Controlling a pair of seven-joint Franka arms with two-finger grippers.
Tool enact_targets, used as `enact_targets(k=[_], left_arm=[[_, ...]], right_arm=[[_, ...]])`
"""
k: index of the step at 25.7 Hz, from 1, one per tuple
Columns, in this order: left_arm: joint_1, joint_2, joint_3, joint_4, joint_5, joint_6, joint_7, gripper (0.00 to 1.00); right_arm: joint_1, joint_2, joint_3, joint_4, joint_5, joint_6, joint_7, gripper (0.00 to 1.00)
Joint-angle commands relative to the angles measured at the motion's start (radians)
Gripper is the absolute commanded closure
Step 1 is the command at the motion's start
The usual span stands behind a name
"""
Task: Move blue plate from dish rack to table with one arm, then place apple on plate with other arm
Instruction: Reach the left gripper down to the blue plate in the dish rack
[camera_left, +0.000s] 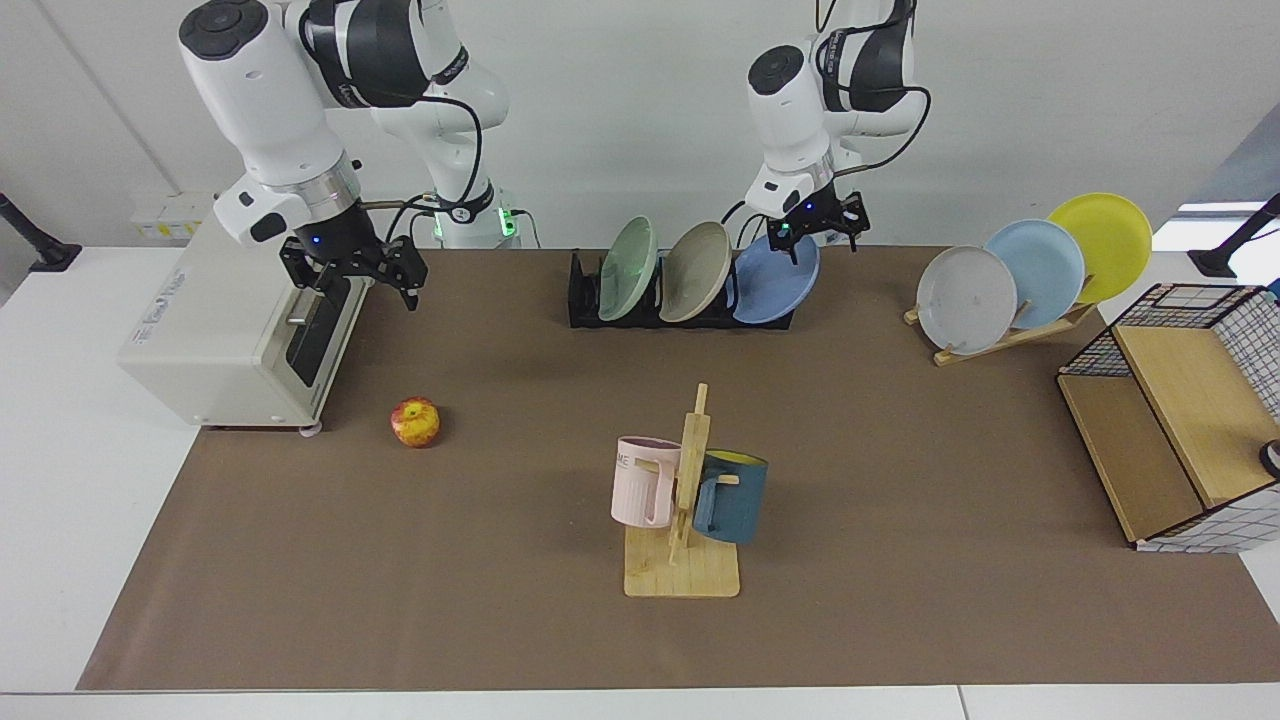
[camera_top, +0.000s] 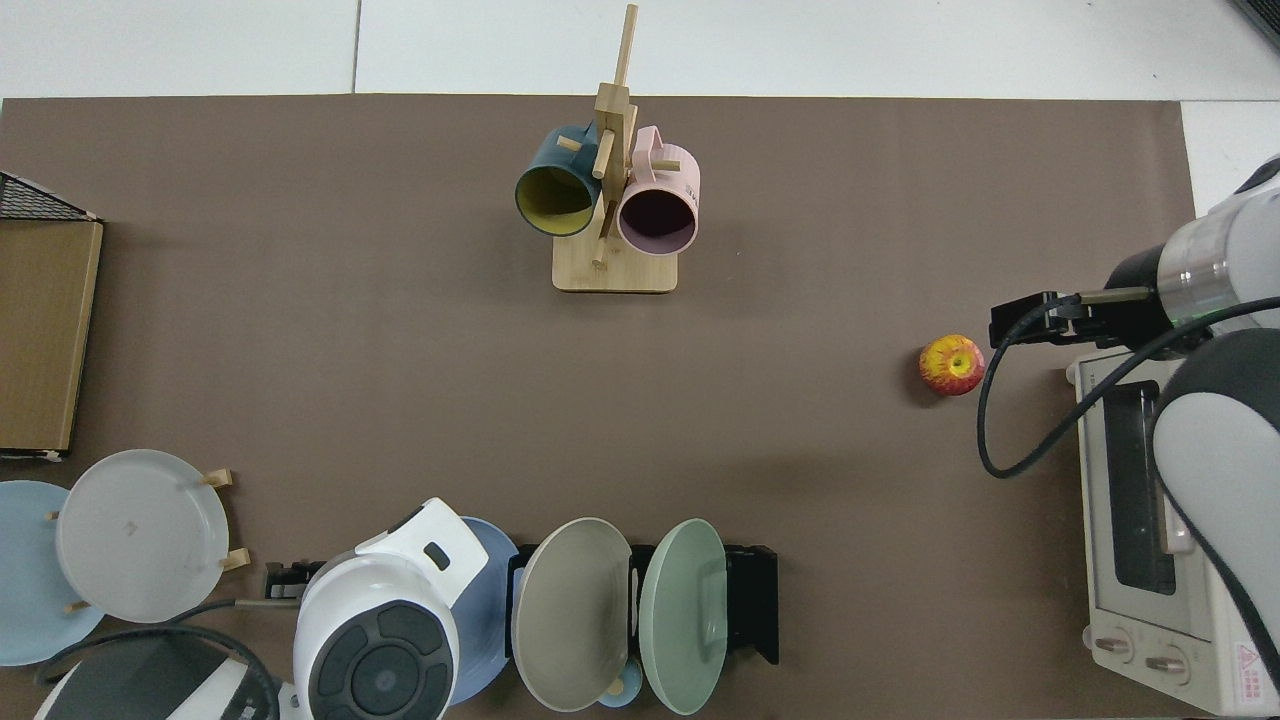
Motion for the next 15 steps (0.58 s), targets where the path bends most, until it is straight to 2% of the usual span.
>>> enact_targets(k=[1, 4, 9, 13, 15], left_arm=[[-0.021, -0.027, -0.012, -0.071, 0.020, 0.051, -0.002, 0.00], [-0.026, -0.029, -0.012, -0.075, 0.020, 0.049, -0.002, 0.00], [-0.023, -0.019, -0.012, -0.090, 0.020, 0.069, 0.003, 0.00], [-0.020, -0.013, -0.012, -0.106, 0.020, 0.090, 0.005, 0.00], [-0.020, -0.012, -0.012, -0.106, 0.020, 0.092, 0.003, 0.05]], right_arm=[[-0.014, 0.040, 0.008, -0.029, -0.027, 0.055, 0.010, 0.00], [-0.030, 0.029, 0.009, -0.094, -0.025, 0.070, 0.012, 0.00], [-0.024, 0.017, 0.011, -0.215, -0.022, 0.206, 0.024, 0.00], [-0.020, 0.032, 0.011, -0.273, -0.022, 0.309, 0.024, 0.00], [-0.022, 0.047, 0.011, -0.301, -0.022, 0.355, 0.015, 0.00]])
